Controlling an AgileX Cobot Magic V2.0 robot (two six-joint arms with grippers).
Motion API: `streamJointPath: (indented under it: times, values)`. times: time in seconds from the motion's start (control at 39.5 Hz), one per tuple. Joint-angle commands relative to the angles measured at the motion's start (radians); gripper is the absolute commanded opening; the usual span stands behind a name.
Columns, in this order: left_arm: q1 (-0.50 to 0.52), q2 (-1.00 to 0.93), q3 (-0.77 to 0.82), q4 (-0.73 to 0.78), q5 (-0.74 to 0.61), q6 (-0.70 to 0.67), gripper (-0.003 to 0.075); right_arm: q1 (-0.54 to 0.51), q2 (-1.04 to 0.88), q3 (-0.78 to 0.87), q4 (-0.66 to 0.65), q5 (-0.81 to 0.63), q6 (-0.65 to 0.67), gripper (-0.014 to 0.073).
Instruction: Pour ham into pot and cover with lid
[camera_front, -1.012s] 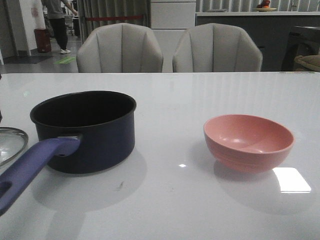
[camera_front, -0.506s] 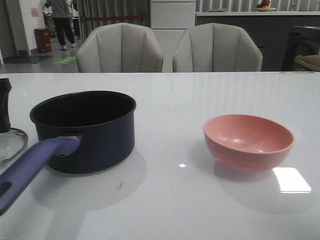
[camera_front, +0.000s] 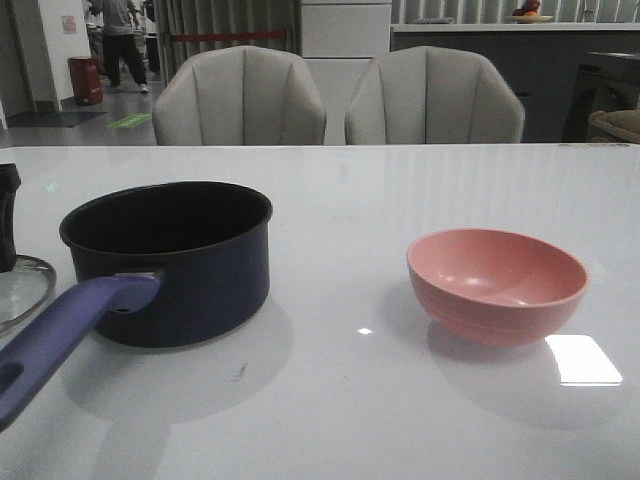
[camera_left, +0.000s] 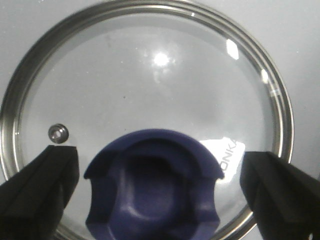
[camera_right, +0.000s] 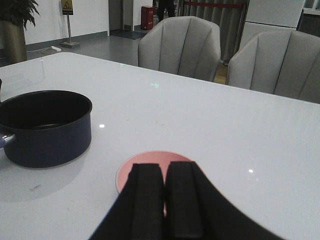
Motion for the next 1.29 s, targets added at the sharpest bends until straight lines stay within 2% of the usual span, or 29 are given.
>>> streamJointPath:
  times: [0.0,0.13,0.33,0.43,1.01,1.26]
  values:
    - [0.003,-0.046,-0.029,0.006,-0.007,-0.013,0.0676,0.000,0.009,-0.027,0.006,-0.074,-0.009,0.0165]
    - [0.003,-0.046,-0.029,0.010,0.008,-0.013,0.0615,0.000,0.009,-0.027,0.006,-0.074,-0.009,0.0165]
    - [0.003,-0.046,-0.029,0.012,0.013,-0.013,0.0424,0.000,0.009,-0.027,0.006,-0.074,-0.009,0.0165]
    - [0.003,-0.046,-0.029,0.012,0.009,-0.013,0.0360,0.000,0.009,-0.027,0.006,-0.074,-0.009,0.0165]
    - [0.003,-0.046,-0.029,0.014,-0.033,-0.013,0.0185,0.000,0.009,-0.027,0.006,-0.074,-0.009,0.0165]
    - [0.003,-0.046,-0.091,0.014,0.006,-0.013,0.0130,0.000,0.009,-0.027,0.006,-0.074,-0.009,0.0165]
